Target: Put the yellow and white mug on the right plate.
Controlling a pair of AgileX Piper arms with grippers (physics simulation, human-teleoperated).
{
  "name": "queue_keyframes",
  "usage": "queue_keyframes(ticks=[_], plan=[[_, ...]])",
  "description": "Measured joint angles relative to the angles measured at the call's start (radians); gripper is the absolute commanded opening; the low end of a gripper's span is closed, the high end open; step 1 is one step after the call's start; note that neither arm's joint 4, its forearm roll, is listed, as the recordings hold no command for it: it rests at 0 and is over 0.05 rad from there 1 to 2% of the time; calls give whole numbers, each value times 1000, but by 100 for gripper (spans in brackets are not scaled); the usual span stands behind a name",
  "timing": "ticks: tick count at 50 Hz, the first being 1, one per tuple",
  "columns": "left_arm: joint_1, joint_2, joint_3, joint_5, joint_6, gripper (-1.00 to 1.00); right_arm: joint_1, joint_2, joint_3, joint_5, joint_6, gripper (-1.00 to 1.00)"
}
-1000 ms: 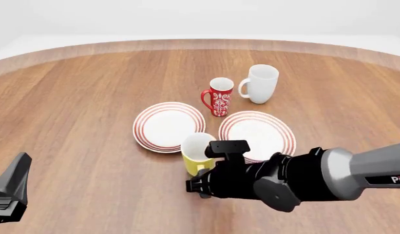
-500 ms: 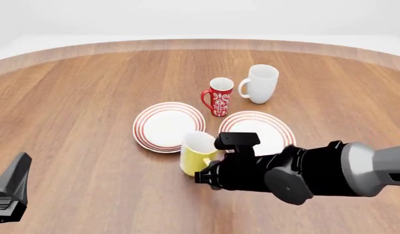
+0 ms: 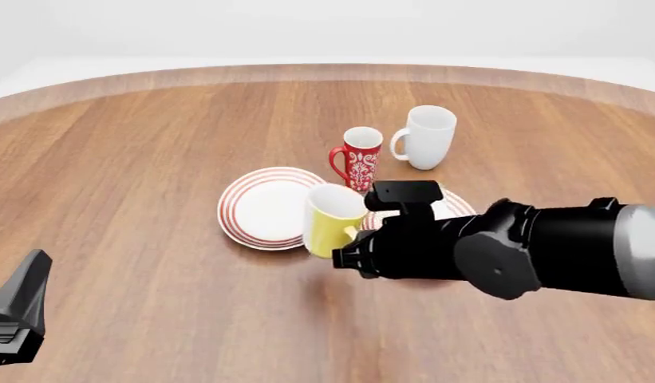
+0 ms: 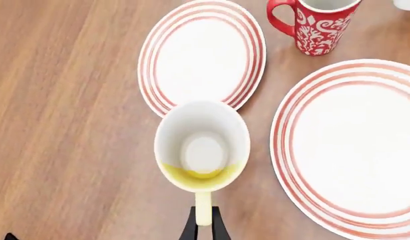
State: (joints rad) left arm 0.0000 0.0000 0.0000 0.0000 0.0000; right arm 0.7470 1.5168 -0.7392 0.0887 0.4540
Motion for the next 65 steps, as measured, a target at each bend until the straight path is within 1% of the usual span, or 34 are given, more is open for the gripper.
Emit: queue_keyframes(ticks=[20, 34, 41, 49, 65], plan=[[0, 0, 0, 0, 0, 100, -104, -74, -46, 94, -114, -100], [0, 0, 0, 0, 0, 100, -185, -106, -40, 122, -178, -100], [0, 0, 0, 0, 0, 100, -227, -115, -28, 121, -211, -100], [0, 0, 0, 0, 0, 100, -273, -114, -4, 98, -249, -100], [0, 0, 0, 0, 0, 100, -333, -108, 31, 53, -307, -100]])
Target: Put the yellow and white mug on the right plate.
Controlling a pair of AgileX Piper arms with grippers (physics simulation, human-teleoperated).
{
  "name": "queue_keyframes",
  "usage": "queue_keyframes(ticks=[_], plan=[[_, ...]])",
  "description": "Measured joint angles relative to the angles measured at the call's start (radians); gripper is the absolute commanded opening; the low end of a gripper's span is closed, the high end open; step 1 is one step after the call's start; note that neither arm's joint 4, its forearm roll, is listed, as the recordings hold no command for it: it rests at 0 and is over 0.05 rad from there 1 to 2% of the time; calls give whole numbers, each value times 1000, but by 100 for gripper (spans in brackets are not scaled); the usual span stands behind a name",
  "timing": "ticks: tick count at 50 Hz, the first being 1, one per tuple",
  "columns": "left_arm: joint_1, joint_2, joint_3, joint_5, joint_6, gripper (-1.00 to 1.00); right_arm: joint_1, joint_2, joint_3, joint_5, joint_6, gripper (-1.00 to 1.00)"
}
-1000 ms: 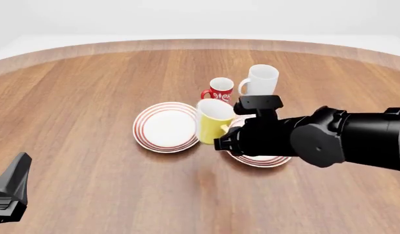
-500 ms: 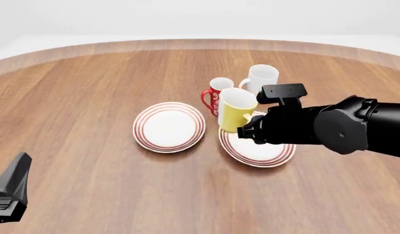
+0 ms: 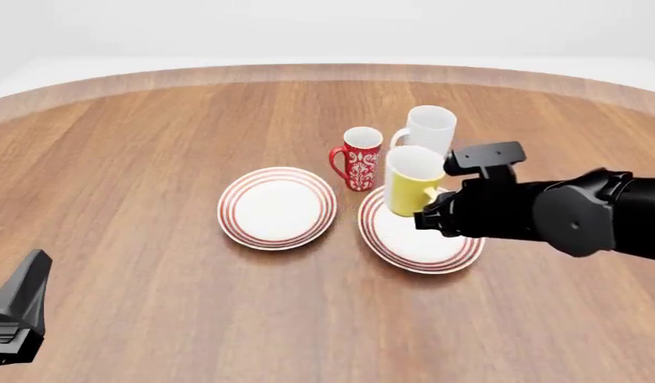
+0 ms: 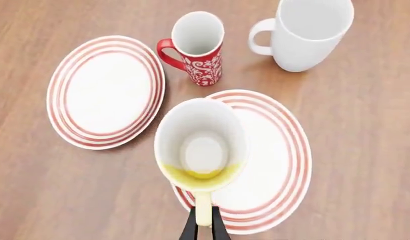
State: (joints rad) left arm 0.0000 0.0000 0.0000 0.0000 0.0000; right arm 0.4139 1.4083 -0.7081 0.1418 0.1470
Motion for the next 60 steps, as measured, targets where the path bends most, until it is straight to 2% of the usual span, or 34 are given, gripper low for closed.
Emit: queue_keyframes(ticks=[27, 60], plan=[[0, 0, 0, 0, 0, 100, -64, -10, 52, -55, -60, -100], [0, 0, 0, 0, 0, 100, -59, 48, 79, -138, -46, -100]])
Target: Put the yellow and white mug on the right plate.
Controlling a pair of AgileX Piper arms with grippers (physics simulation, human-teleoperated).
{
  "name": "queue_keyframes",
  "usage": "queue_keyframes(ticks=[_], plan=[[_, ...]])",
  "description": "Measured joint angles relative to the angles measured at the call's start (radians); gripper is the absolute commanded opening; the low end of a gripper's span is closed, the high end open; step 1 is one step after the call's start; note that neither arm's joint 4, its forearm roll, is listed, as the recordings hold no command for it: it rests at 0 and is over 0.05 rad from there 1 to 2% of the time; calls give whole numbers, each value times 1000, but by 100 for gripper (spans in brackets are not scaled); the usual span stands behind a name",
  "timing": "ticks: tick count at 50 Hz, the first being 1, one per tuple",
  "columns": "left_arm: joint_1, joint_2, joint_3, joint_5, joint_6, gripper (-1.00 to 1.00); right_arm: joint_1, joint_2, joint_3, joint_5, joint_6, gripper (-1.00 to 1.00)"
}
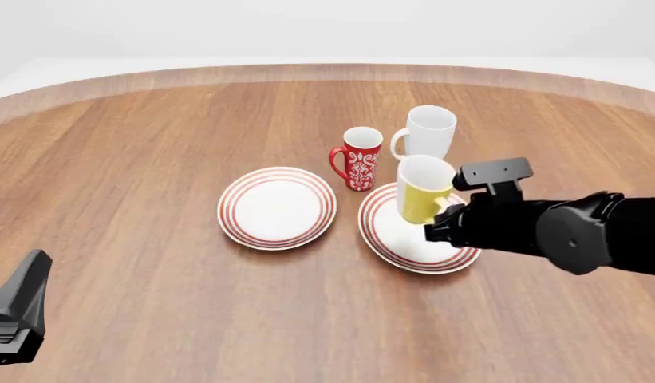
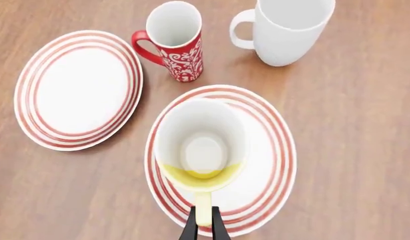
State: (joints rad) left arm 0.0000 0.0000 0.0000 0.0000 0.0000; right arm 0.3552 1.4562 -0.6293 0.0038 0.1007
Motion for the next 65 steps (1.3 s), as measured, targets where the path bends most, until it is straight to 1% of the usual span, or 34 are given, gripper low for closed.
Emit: queue_keyframes(ticks=[2, 3, 19, 33, 44, 65], plan=[[0, 0, 0, 0, 0, 100, 1, 4, 0, -3, 1, -100], [0, 0, 0, 0, 0, 100, 1, 6, 0, -4, 2, 100], [0, 0, 0, 0, 0, 100, -4, -8, -3, 7, 5, 100], [0, 0, 0, 0, 0, 100, -7, -91, 25, 50, 9, 100], [0, 0, 0, 0, 0, 100, -8, -227, 43, 138, 12, 100], [0, 0, 0, 0, 0, 100, 6, -504, 21, 314, 3, 100]])
